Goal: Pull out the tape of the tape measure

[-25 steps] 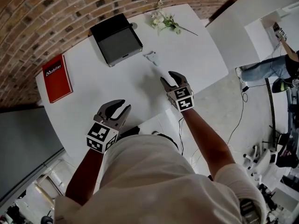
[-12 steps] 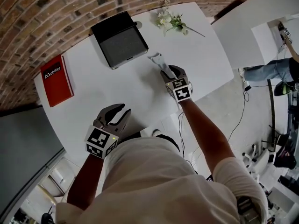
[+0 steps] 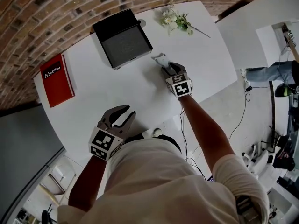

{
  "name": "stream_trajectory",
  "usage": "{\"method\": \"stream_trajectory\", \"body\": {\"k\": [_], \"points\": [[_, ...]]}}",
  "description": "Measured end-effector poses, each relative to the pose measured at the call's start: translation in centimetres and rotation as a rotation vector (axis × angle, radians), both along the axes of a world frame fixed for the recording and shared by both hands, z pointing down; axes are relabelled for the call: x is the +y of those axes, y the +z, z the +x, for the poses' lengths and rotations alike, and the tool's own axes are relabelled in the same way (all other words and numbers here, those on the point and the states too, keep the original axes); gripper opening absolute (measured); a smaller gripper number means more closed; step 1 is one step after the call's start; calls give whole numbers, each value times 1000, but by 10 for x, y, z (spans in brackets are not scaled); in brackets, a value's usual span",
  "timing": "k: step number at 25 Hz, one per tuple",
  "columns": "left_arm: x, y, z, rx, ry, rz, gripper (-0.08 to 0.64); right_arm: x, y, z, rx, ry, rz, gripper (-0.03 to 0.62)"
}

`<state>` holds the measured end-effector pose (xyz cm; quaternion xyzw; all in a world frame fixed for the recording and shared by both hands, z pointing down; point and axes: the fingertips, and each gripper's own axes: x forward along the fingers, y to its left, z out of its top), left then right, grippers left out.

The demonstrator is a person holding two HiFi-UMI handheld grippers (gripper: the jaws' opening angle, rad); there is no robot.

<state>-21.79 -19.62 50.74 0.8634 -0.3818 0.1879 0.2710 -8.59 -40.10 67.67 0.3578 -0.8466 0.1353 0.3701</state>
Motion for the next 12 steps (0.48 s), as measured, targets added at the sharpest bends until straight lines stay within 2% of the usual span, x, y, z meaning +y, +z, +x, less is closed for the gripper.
{"method": "stream_trajectory", "body": {"k": [9,12], "points": [[-3,2,-5,0,-15,-2,100,-4,12,-2,-10,2,-14,183],[-1,4,-8,-5,-21,-5,98,-3,12,-3,-36,16,-32,154]]}}
